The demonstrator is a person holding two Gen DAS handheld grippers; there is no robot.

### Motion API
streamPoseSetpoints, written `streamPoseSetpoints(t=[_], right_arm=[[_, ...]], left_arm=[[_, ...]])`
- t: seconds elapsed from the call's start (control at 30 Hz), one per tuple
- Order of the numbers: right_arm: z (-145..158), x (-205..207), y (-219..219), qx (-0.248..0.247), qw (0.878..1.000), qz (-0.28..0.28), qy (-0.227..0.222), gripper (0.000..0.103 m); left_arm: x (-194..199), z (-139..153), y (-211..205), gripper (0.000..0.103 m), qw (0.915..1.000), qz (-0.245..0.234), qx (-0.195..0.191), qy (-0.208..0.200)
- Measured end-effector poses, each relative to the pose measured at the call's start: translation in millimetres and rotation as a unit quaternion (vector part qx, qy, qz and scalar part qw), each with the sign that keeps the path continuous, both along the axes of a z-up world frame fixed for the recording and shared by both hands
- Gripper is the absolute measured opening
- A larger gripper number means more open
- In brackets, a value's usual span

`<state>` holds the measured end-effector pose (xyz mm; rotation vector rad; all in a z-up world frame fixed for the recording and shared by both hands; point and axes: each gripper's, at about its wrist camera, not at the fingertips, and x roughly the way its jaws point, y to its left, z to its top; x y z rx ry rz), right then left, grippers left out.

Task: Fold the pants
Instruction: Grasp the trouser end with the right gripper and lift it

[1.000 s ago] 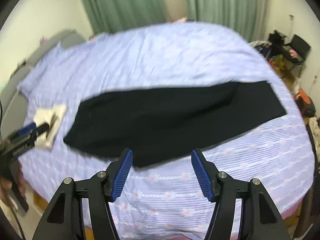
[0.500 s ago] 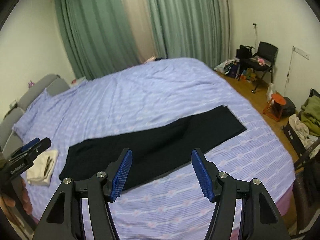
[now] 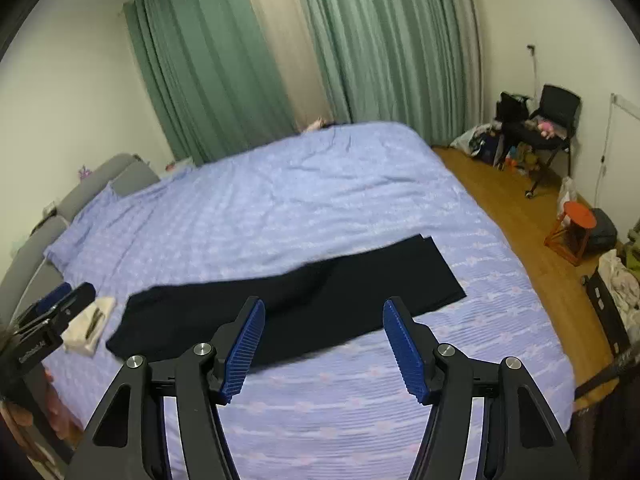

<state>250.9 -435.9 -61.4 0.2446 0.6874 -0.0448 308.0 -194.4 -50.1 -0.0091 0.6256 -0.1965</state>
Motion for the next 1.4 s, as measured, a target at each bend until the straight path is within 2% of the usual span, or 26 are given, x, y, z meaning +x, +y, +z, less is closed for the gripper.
streamPoseSetpoints(t=[0.17, 0.33, 0.43, 0.53, 0.67, 0.8, 0.9, 1.13, 1.4], right_arm=[[-23, 23, -65, 0.018, 1.000, 0.006, 0.022, 0.062], [-61, 53, -113, 0.041, 0.998, -0.012, 0.045, 0.059], [-91, 77, -134, 0.049, 0.997, -0.026, 0.059, 0.053], [-123, 102, -153, 0.058, 0.995, -0.035, 0.067, 0.051], [-174, 134, -178, 0.075, 0.992, -0.051, 0.084, 0.041], [-222, 162, -201, 0.096, 0.987, -0.071, 0.106, 0.038], [-257, 176, -219, 0.119, 0.981, -0.086, 0.129, 0.037], [-297, 186, -233, 0.143, 0.974, -0.093, 0.150, 0.037], [-316, 199, -246, 0.180, 0.967, -0.112, 0.140, 0.038]], left_arm=[[7, -20, -53, 0.091, 0.9995, 0.026, -0.006, 0.019], [28, -45, -109, 0.093, 0.9983, 0.041, 0.040, 0.015], [48, -67, -143, 0.093, 0.9971, 0.044, 0.056, 0.027], [67, -93, -173, 0.093, 0.9961, 0.042, 0.068, 0.038], [85, -133, -204, 0.093, 0.9938, 0.033, 0.091, 0.055], [102, -170, -233, 0.093, 0.9913, 0.026, 0.105, 0.074], [109, -183, -249, 0.093, 0.9910, 0.016, 0.108, 0.077], [120, -204, -272, 0.093, 0.9890, -0.011, 0.126, 0.076], [124, -210, -282, 0.093, 0.9882, -0.014, 0.125, 0.088]])
